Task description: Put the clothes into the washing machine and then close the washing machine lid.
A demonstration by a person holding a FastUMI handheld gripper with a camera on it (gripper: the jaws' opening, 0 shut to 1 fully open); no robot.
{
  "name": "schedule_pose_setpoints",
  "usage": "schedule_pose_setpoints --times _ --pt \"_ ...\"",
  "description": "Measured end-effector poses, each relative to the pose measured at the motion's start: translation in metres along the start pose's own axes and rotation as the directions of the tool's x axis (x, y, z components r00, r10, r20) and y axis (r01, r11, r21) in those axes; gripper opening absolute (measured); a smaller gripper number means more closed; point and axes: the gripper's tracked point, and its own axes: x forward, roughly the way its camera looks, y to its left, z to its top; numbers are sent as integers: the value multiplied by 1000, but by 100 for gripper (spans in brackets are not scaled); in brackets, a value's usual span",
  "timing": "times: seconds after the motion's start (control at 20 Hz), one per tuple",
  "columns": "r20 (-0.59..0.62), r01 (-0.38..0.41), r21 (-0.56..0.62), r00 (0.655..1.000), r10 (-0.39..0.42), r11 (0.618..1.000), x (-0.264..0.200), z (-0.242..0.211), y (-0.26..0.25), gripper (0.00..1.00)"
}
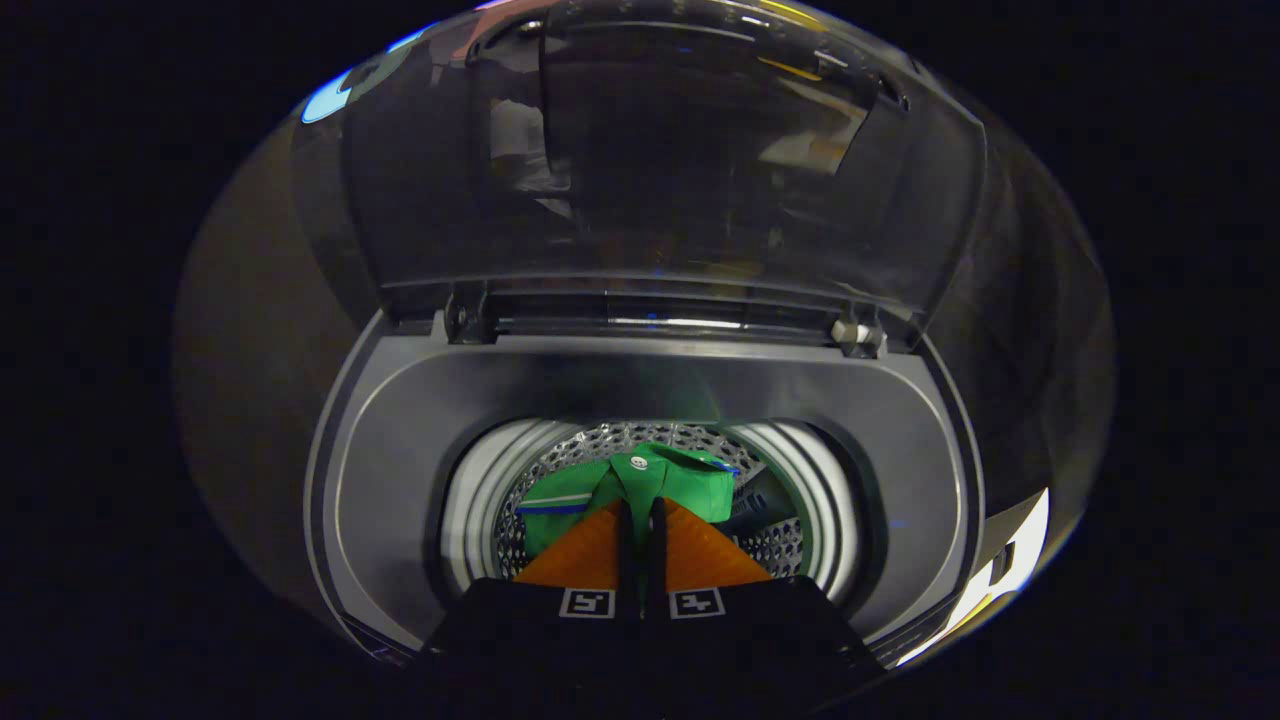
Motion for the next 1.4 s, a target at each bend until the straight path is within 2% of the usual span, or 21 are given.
schedule_pose_setpoints --times 0.25,0.35,0.45,0.55,0.75,0.95,1.15,1.4 --pt "-110 -24 8 994 25 1000 19 -26 2 5" --pt "-107 -30 -1 994 30 1000 19 -24 3 8" --pt "-129 -17 2 991 17 1000 18 -26 -1 54" --pt "-142 -36 -2 989 35 999 17 -27 0 99" --pt "-94 -26 9 995 27 1000 4 -15 -4 100" --pt "-20 -21 7 1000 22 1000 -30 22 -10 100" --pt "107 -28 22 994 26 999 -81 85 -14 100" --pt "273 -39 81 962 15 996 -134 183 -27 100"
